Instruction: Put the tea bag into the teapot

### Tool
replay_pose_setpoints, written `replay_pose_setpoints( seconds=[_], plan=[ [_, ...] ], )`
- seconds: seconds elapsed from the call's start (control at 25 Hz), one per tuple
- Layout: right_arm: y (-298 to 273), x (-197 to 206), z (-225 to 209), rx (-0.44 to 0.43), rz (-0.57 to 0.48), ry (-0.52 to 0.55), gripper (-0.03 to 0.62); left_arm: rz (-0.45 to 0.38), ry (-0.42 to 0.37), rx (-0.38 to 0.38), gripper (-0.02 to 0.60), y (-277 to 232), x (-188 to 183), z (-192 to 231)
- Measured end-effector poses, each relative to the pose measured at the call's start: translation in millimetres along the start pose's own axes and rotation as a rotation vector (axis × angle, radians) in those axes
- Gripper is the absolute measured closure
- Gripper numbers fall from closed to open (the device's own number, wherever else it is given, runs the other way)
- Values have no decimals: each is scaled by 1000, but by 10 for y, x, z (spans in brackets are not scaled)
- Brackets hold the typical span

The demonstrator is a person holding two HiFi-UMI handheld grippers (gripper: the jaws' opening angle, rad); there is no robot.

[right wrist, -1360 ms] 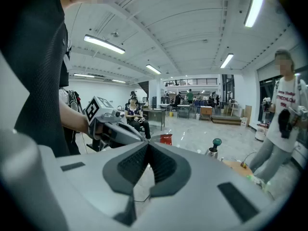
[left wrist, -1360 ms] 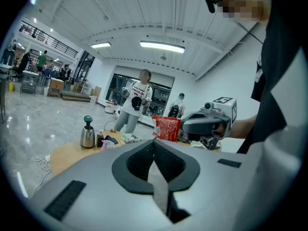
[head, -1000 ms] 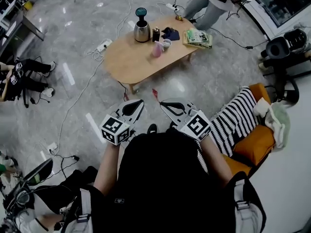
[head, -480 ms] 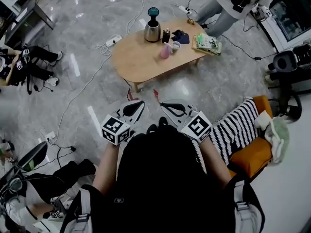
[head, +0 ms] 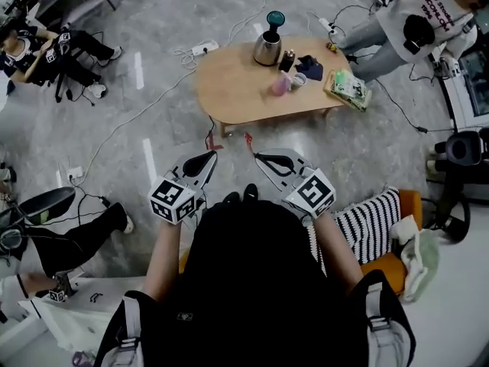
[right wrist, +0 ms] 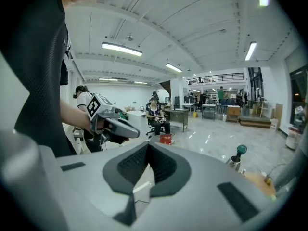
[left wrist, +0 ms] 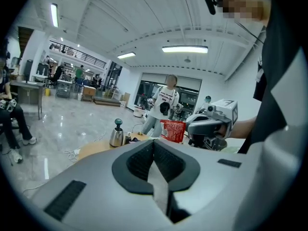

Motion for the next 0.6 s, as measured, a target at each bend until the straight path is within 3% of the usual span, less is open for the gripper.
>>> replay_pose_setpoints(
  seconds=[0.2, 0.6],
  plan=[
    [-23, 62, -158, -105, -5, 26, 588, -35, 20, -118, 572, 56, 69, -166],
    [-388, 24, -200, -227, -8, 32, 588, -81, 50, -259, 572, 347, 86, -26]
  ],
)
Point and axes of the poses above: the fingertips, and each gripper's own axes: y backward along the fingers, z to its left, x out of its underside, the point moved 8 cm from there along y, backward along the fingers, and after that the axes turned 9 degrees about x, right-handed, at the moved point
